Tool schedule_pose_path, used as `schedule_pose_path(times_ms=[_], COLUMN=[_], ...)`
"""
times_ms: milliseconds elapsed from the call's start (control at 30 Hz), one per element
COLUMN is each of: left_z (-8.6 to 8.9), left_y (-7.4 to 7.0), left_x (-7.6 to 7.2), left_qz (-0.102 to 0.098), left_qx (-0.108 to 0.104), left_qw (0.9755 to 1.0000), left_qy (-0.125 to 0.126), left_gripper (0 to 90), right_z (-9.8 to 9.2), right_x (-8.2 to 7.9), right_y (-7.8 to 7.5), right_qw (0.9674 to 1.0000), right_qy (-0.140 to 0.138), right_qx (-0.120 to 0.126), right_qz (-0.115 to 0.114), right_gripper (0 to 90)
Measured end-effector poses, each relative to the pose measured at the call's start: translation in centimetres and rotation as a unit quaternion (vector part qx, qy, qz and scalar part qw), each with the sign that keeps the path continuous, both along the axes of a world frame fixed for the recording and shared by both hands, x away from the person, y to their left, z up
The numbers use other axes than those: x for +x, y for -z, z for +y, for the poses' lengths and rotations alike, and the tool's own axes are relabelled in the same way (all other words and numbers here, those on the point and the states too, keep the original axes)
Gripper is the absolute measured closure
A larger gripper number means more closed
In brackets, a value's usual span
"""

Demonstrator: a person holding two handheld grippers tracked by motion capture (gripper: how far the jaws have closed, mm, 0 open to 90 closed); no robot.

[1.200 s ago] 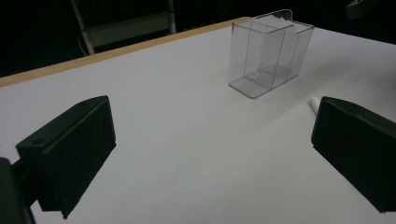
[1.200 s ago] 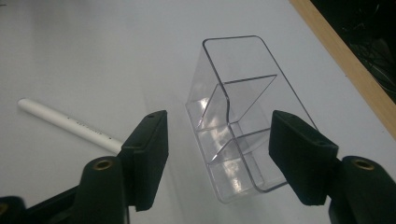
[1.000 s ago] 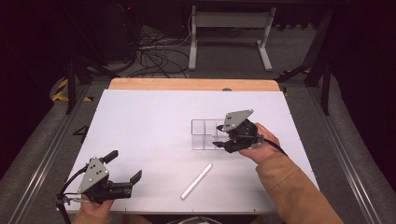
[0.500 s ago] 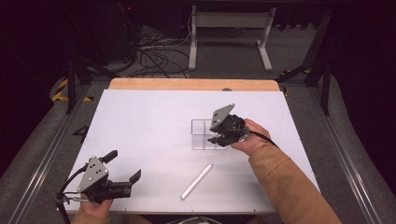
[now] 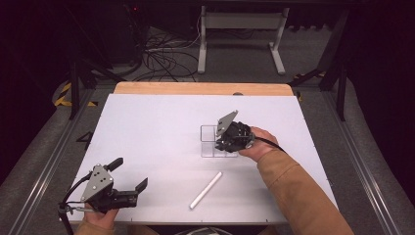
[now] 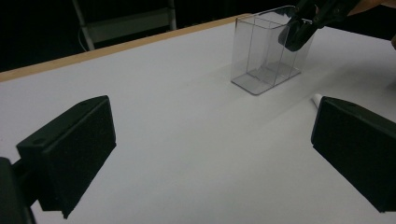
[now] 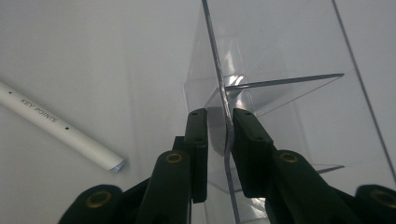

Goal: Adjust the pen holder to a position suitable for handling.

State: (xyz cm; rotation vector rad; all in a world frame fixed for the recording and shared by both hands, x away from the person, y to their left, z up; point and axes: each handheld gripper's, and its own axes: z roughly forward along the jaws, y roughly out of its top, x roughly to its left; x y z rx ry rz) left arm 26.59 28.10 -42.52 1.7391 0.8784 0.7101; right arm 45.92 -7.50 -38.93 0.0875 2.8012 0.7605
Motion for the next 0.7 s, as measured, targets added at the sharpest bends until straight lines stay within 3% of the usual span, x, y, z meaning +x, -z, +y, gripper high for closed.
schedule_pose_path(times_ms=[700], left_z=[0.04], left_y=[0.03], left_x=[0.04], left_qz=[0.004], left_qx=[-0.001], left_qw=[1.0], left_qy=[0.001], left_gripper=[0.7], right_z=[0.14], right_x=[-0.23], right_y=[0.05], right_qw=[0.9997], right_qy=[-0.021], right_qx=[-0.009], right_qz=[-0.012], right_gripper=[86.2])
